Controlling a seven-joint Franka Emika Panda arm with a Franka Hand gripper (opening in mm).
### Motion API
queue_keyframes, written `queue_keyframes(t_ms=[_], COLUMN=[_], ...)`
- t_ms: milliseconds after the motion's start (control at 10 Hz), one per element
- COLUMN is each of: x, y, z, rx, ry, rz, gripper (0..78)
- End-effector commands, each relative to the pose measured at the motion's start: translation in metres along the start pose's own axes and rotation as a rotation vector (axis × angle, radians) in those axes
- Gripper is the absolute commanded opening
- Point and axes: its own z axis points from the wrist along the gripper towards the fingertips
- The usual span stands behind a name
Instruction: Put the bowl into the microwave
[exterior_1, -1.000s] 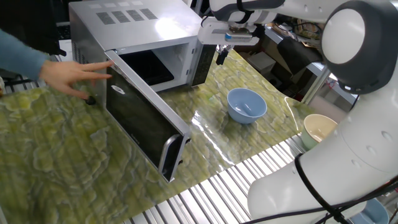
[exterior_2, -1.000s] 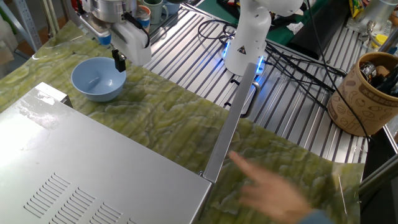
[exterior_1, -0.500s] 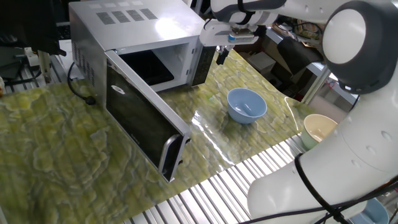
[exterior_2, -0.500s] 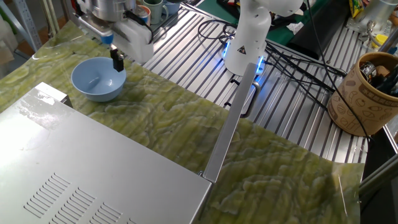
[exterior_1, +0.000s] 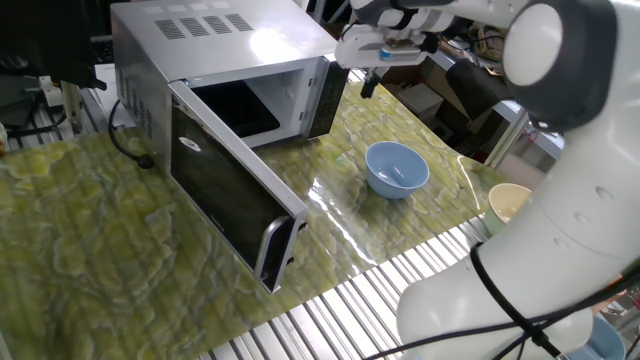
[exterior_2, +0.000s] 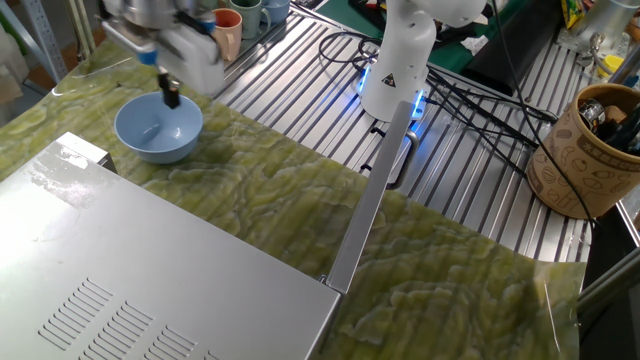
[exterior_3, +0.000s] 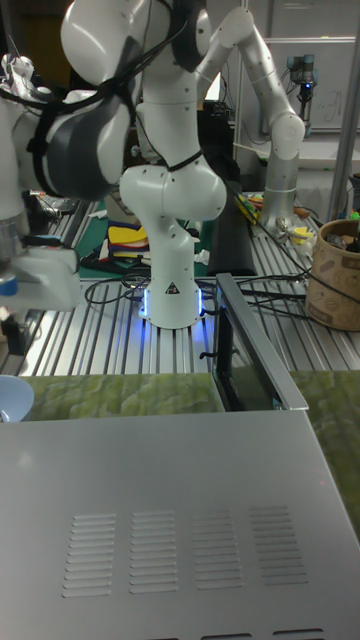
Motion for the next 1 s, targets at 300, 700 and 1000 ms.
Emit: queue_keyframes(t_ms=[300, 700, 1000], x=[-0.038, -0.035, -0.035], y=[-0.100, -0.102, -0.102], z=[0.044, 0.051, 0.051], rx=[0.007, -0.018, -0.012], ry=[0.017, 0.024, 0.018], rz=[-0.009, -0.005, 0.110], gripper=[1.1, 1.1, 1.1])
